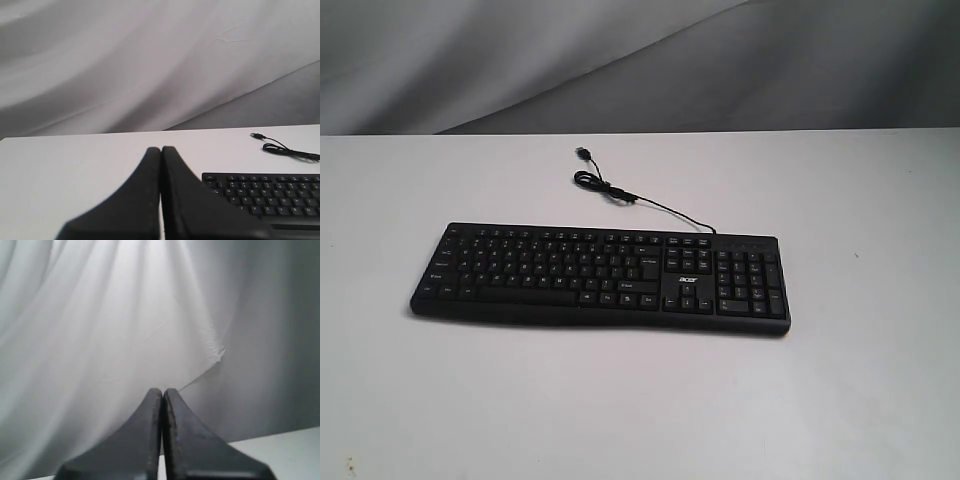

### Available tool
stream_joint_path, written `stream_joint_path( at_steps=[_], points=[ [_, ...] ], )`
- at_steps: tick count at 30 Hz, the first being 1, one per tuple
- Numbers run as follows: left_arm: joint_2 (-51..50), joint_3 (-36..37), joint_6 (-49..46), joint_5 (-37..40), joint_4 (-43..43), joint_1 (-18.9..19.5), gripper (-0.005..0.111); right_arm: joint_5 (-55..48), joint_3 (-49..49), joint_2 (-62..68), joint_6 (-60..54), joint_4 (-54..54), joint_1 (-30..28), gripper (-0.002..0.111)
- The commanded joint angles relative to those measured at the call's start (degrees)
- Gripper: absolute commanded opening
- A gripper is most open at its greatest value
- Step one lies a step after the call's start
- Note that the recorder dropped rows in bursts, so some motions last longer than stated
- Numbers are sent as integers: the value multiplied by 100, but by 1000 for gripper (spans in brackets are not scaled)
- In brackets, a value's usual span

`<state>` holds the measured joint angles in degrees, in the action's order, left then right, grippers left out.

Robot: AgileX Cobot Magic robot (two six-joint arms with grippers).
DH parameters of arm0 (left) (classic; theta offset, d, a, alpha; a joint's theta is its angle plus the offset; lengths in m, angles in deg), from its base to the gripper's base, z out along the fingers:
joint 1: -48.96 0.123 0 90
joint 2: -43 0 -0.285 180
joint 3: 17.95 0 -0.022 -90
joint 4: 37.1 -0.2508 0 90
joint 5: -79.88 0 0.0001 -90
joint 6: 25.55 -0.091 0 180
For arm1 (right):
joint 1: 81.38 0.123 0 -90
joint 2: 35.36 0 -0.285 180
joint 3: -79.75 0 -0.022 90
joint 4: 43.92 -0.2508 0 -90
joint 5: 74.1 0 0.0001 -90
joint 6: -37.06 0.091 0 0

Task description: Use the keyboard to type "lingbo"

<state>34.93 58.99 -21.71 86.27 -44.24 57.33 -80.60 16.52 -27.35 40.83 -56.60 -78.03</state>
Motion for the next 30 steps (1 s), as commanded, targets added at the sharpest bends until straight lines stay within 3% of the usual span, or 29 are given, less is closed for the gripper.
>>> stream_joint_path(
  at_steps=[1,9,19,30],
  points=[
    [28,28,12,-42,-1,-38,1,-608,13,-23,1327,1422,-51,0],
    [28,28,12,-42,-1,-38,1,-924,-261,-23,16,1439,-51,0],
    [28,28,12,-42,-1,-38,1,-473,-1258,-23,-284,1759,-54,0],
    [28,28,12,-42,-1,-38,1,-726,-1398,-23,-377,1556,-54,0]
  ],
)
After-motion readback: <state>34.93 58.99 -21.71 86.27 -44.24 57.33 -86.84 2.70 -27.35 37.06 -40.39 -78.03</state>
